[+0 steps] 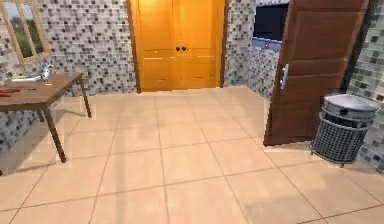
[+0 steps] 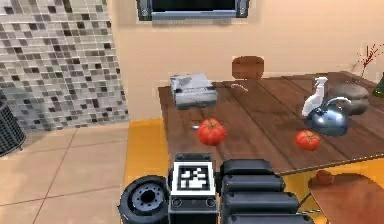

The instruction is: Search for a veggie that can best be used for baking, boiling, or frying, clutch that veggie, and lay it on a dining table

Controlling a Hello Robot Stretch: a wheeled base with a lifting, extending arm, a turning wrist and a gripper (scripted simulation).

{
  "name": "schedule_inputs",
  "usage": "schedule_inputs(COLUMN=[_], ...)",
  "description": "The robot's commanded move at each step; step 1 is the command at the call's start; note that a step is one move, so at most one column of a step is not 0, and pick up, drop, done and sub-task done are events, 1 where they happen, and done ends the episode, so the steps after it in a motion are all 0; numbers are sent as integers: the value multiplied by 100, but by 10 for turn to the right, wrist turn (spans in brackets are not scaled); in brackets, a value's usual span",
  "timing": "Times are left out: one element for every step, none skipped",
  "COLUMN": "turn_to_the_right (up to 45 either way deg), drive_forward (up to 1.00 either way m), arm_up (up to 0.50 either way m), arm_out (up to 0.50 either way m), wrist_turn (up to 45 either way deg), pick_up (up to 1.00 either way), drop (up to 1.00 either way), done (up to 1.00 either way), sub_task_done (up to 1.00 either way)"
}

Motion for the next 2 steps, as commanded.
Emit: schedule_inputs(turn_to_the_right=[0, 270], drive_forward=[15, 0], arm_up=[0, 0], arm_out=[0, 0], wrist_turn=[0, 0], pick_up=[0, 0], drop=[0, 0], done=[0, 0], sub_task_done=[0, 0])
